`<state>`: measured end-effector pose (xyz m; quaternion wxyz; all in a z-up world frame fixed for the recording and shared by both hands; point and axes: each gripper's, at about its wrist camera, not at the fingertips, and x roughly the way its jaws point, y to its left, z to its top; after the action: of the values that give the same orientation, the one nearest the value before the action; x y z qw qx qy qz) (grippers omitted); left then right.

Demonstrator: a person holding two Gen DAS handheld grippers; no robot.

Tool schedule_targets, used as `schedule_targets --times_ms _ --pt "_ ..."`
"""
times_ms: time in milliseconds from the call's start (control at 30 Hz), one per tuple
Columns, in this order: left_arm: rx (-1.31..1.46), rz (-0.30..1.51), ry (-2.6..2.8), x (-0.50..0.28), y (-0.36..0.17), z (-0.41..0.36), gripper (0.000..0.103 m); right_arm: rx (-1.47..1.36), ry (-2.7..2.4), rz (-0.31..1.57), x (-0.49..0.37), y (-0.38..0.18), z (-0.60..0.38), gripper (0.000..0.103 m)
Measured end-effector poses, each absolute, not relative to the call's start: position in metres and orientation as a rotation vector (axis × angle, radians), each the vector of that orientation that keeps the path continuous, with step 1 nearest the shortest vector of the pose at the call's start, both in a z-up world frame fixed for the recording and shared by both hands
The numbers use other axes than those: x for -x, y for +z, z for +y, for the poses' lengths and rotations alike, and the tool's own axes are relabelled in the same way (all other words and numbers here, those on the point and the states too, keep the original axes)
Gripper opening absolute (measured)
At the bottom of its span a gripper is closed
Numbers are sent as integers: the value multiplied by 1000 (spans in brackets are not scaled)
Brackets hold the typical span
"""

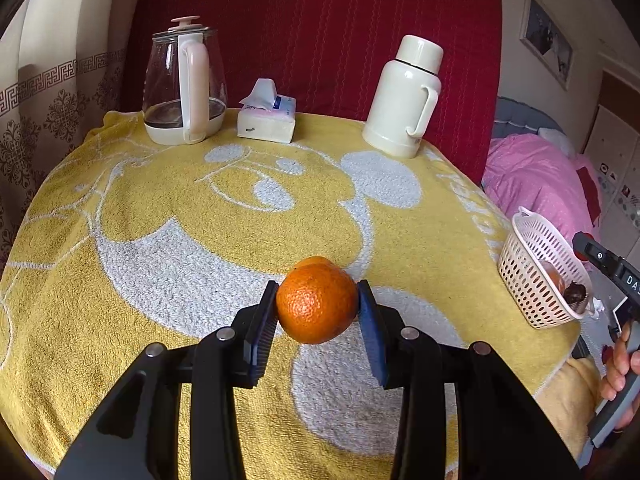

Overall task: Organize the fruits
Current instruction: 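Lower the red tomato into the white basket and open the right tool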

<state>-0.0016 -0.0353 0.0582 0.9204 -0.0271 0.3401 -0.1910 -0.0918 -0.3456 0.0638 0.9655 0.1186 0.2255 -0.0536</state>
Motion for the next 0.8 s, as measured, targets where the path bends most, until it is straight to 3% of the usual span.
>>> schedule_targets --times_ms 467,600,800 --pt "4 689 -445 11 68 -73 39 -295 -160 500 105 43 -383 32" --pt "-11 683 -464 15 71 -85 39 -346 -160 468 110 44 -394 61" --pt "-36 674 -518 17 80 -108 39 -342 -209 414 120 54 -406 61"
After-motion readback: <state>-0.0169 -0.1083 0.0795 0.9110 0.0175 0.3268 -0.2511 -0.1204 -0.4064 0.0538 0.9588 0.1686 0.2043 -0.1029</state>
